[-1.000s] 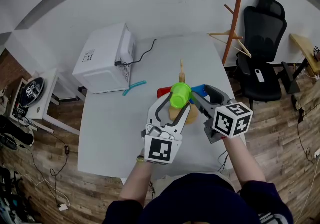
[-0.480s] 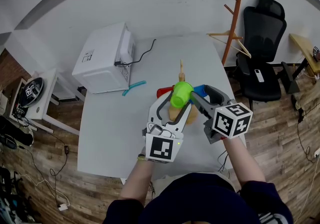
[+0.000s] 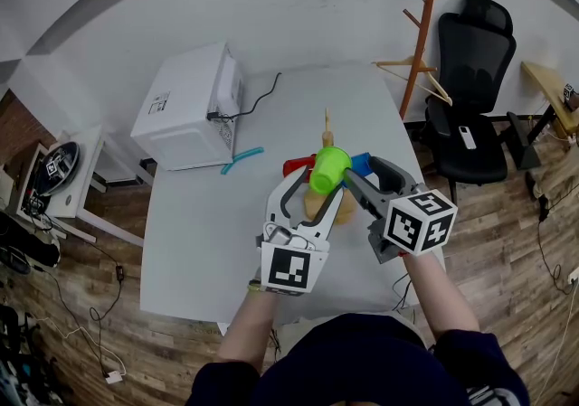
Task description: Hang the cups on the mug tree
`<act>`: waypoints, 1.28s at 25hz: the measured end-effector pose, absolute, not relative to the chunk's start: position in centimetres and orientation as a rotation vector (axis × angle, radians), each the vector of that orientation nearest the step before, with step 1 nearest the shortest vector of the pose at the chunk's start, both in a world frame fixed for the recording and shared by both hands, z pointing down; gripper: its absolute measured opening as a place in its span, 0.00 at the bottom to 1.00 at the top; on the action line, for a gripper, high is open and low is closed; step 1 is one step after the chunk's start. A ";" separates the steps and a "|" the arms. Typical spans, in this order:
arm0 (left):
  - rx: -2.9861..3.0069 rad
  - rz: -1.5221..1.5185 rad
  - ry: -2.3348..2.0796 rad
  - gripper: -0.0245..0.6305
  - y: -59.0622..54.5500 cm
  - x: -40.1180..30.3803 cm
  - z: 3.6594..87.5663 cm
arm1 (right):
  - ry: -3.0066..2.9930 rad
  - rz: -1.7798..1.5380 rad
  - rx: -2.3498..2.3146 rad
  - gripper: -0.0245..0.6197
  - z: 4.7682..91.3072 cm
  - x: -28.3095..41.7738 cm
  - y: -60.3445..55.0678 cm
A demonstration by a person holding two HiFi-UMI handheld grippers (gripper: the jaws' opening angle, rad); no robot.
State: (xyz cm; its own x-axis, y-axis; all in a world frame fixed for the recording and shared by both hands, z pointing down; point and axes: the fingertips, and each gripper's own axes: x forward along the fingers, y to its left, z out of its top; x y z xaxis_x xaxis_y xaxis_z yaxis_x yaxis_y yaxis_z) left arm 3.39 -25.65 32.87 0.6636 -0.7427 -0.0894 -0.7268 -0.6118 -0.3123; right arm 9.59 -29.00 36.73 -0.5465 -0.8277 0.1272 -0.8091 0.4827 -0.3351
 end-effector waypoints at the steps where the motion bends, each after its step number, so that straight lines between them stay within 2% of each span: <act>1: -2.560 -0.068 1.169 0.40 -25.6 3.3 32.9 | 2.660 -0.551 -1.472 0.45 36.6 9.6 -28.8; 10: -2.576 -0.043 1.187 0.39 -24.0 2.7 32.9 | 2.672 -0.509 -1.485 0.45 36.4 9.3 -26.3; 17: -2.584 -0.005 1.262 0.21 -22.4 1.5 33.6 | 2.718 -0.442 -1.490 0.45 36.9 8.2 -23.6; 22: -2.602 -0.001 1.299 0.14 -21.4 0.8 34.2 | 2.729 -0.440 -1.483 0.45 37.1 7.6 -21.9; 24: -2.609 -0.002 1.308 0.13 -21.0 0.6 34.4 | 2.736 -0.416 -1.489 0.41 37.0 7.5 -21.2; 27: -2.618 -0.001 1.323 0.12 -20.3 0.4 34.6 | 2.740 -0.380 -1.512 0.30 36.9 7.5 -20.4; 32: -2.609 -0.031 1.312 0.10 -19.3 0.2 35.5 | 2.738 -0.337 -1.539 0.20 36.7 7.6 -19.0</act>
